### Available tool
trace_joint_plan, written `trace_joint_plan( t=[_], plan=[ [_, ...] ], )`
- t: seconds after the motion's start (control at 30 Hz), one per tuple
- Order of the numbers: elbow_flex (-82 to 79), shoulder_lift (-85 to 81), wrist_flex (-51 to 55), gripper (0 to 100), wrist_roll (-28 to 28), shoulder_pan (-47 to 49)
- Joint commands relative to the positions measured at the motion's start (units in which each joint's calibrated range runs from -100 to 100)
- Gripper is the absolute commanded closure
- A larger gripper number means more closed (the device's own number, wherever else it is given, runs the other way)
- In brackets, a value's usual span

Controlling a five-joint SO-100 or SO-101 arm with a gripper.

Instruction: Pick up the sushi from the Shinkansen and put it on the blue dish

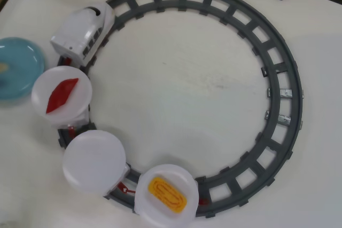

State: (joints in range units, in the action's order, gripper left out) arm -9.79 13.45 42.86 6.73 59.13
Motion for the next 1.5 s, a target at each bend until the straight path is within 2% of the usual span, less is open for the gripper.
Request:
trace_joint_plan(
  t=[0.0, 0.37, 0.57, 0.83, 0.93, 1.2, 1.47],
  plan=[
    [2.5, -0.6, -0.4, 75, 0.2, -1.5],
    [2.7, -1.5, 1.3, 75, 0.2, -1.4],
    [5.2, -7.1, 9.4, 75, 0.2, -0.5],
    [1.9, -27.0, 23.9, 75, 0.1, 3.6],
    [-6.7, -37.3, 25.1, 75, -0.3, 6.4],
    [-45.0, -74.3, 5.3, 75, -0.4, 9.3],
    [-61.4, -103.1, 5.6, 75, -1.6, 9.6]
  ],
)
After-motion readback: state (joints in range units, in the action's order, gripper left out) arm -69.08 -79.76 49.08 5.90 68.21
